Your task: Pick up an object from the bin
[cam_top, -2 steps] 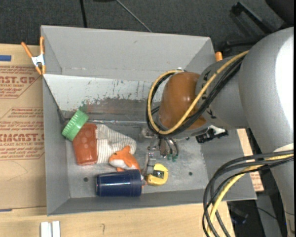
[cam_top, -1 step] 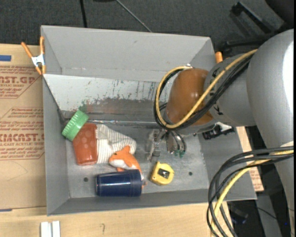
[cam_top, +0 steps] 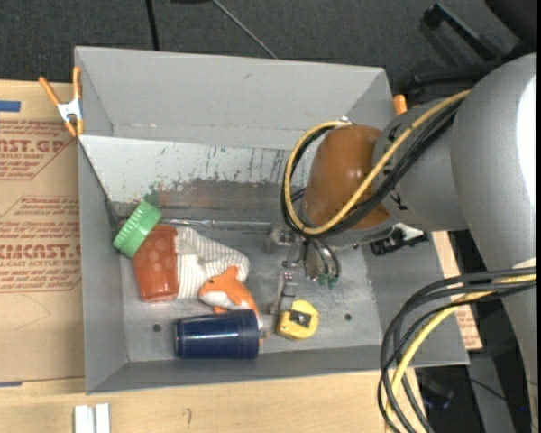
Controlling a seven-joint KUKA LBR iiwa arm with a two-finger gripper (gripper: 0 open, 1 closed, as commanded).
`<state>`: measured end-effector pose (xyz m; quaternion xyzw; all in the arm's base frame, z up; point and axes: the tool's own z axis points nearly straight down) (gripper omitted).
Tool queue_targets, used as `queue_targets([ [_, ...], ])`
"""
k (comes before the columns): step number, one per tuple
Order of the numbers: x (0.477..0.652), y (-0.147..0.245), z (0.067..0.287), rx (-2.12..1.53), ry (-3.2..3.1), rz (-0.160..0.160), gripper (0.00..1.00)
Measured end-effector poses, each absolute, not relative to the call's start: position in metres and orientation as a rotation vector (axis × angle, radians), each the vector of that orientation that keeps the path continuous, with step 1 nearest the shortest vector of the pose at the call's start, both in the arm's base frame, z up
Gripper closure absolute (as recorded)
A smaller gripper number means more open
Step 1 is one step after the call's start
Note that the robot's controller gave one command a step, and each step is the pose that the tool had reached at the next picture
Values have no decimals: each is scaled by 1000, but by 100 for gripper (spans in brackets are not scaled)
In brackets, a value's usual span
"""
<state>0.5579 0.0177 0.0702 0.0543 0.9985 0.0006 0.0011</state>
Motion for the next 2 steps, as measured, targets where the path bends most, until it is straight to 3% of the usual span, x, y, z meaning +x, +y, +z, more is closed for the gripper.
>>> queue_targets([
  [1, 558, 18, 70, 170, 3135, 2, 0],
  [2, 552, 58, 87, 205, 3136, -2, 0],
])
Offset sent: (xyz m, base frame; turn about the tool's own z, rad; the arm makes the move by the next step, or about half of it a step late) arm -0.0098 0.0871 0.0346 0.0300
